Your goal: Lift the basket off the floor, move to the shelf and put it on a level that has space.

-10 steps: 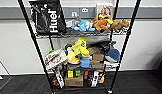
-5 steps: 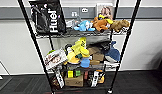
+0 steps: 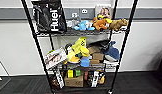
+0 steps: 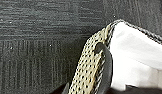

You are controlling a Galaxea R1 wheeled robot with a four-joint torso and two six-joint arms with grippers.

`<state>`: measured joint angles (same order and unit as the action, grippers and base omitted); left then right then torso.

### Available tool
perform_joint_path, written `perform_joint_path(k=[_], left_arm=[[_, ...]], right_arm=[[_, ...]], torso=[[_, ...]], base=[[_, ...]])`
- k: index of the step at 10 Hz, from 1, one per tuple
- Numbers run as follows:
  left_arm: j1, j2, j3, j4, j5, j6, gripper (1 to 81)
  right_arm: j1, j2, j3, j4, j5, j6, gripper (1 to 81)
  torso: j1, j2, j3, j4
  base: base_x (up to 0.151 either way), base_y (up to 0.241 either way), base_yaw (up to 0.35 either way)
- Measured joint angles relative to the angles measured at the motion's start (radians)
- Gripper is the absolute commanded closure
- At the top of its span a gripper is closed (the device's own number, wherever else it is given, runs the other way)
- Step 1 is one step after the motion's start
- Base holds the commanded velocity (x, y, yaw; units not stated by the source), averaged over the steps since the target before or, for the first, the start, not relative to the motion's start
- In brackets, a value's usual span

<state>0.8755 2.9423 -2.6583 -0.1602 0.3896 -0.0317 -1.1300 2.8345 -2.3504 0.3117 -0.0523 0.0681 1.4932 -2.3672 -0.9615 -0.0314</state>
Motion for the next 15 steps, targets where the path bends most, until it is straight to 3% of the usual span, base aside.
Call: perform_joint_path(k=[2, 5, 7, 10, 15], left_arm=[[-0.002, 0.002, 0.0, 0.0, -0.015, 0.0, 1.0], [-0.004, 0.006, 0.0, 0.0, -0.024, 0.0, 1.0], [-0.008, 0.016, -0.001, 0.0, -0.051, 0.0, 1.0], [-0.045, 0.021, 0.002, -0.023, -0.106, -0.003, 1.0], [-0.094, 0.022, 0.006, -0.077, -0.109, -0.004, 1.0]], right_arm=[[0.003, -0.001, 0.0, 0.011, 0.0, 0.0, 1.0], [0.014, 0.0, 0.0, 0.022, 0.001, 0.0, 1.0], [0.019, -0.001, 0.0, 0.026, 0.004, 0.005, 1.0], [0.031, -0.007, 0.001, 0.079, 0.019, 0.013, 1.0], [0.066, -0.037, 0.046, 0.166, 0.033, 0.013, 1.0]], torso=[[0.008, -0.009, -0.009, 0.0], [0.01, -0.013, -0.091, 0.0], [0.011, -0.013, -0.109, 0.0], [0.011, -0.013, -0.107, 0.0], [0.011, -0.013, -0.108, 0.0]], base=[[0.0, 0.0, 0.0], [0.0, 0.0, 0.0], [0.0, 0.0, 0.0], [0.0, 0.0, 0.0], [0.0, 0.0, 0.0]])
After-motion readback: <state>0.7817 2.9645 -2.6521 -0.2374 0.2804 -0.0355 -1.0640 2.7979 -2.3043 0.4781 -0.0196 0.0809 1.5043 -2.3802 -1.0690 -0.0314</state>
